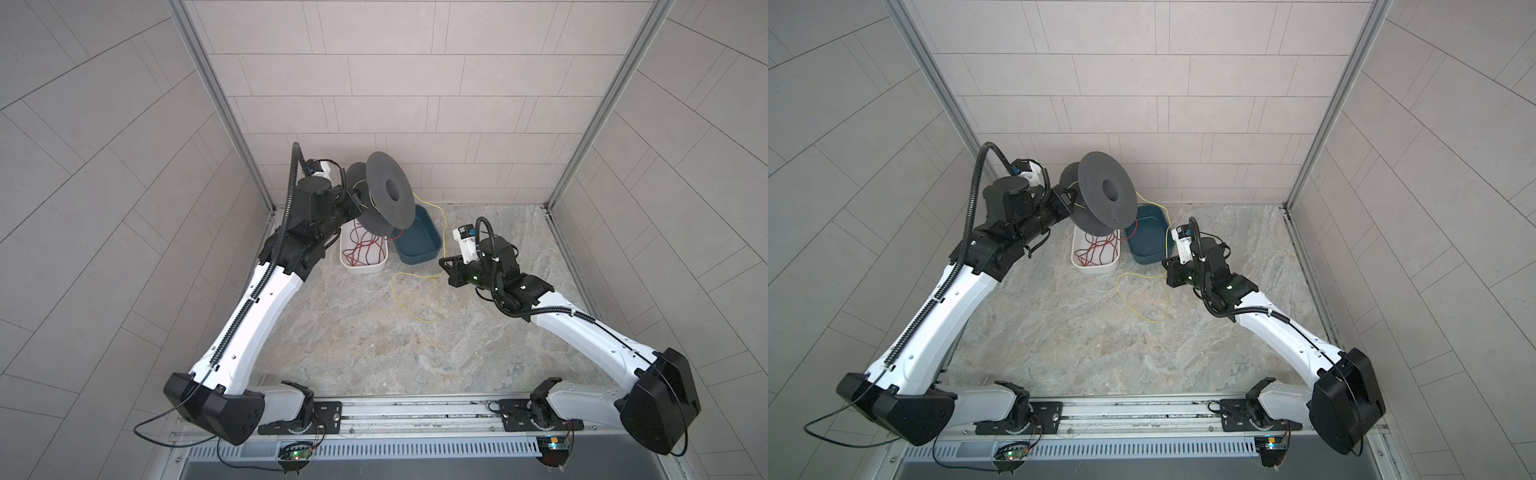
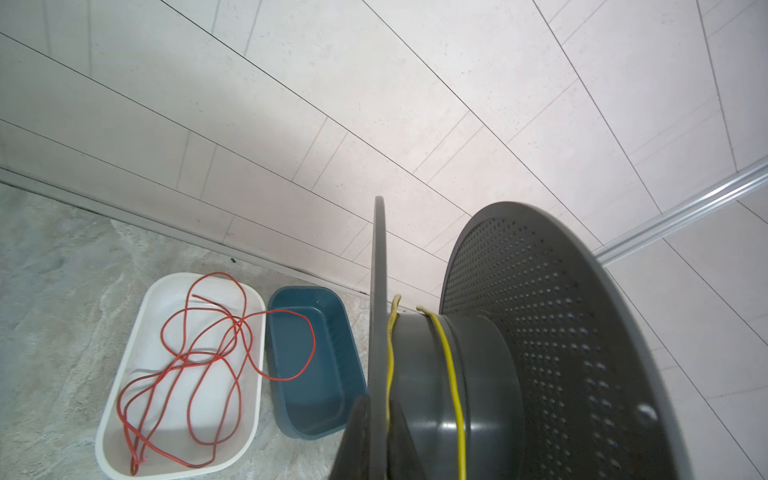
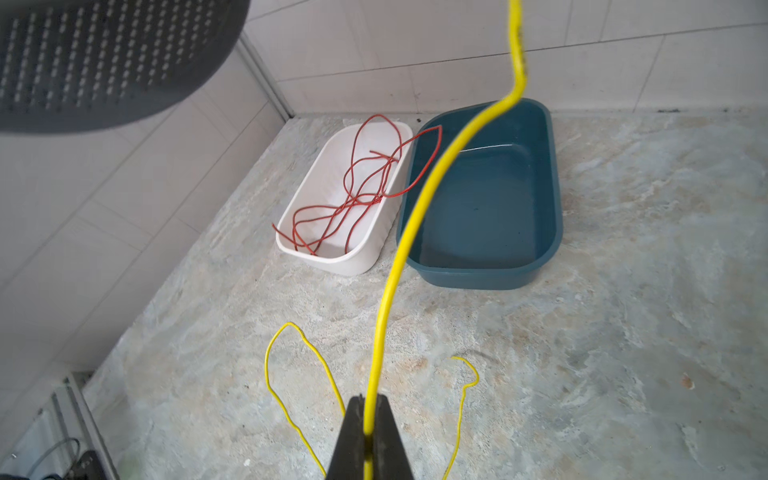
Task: Wrap the cables
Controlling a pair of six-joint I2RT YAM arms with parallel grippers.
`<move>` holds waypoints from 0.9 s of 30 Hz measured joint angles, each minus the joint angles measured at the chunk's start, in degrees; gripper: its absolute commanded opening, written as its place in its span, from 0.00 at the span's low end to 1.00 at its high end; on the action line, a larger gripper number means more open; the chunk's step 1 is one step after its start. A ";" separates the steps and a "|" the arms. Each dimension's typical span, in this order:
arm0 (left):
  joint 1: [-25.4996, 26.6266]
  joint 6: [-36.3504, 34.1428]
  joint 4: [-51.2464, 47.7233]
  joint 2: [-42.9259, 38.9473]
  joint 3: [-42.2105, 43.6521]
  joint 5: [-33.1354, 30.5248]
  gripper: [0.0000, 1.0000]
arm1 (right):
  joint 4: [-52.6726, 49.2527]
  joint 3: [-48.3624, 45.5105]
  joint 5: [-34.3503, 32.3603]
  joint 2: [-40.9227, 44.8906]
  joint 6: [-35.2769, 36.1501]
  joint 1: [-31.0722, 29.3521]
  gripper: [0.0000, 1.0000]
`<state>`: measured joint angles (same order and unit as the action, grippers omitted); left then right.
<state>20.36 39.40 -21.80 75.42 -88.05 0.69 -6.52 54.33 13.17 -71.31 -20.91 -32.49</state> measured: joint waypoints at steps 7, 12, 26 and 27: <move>0.00 -1.27 -2.36 0.33 -0.76 -6.43 0.00 | -4.39 3.65 -8.33 -4.35 10.62 -8.96 0.00; 0.00 -3.45 -2.62 1.09 -0.76 -9.90 0.00 | -5.62 3.98 -11.82 -4.98 18.64 -14.49 0.00; 3.87 -10.12 -3.85 6.21 -0.81 -17.68 0.00 | -13.51 11.30 -9.31 -4.52 39.01 -22.82 0.00; 4.24 -10.47 -3.82 6.45 -0.81 -18.18 0.00 | -13.99 12.04 -8.98 -4.24 39.74 -22.93 0.00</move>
<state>24.60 28.93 -25.63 81.87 -88.86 -17.50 -20.51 66.37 4.19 -75.55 18.83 -55.42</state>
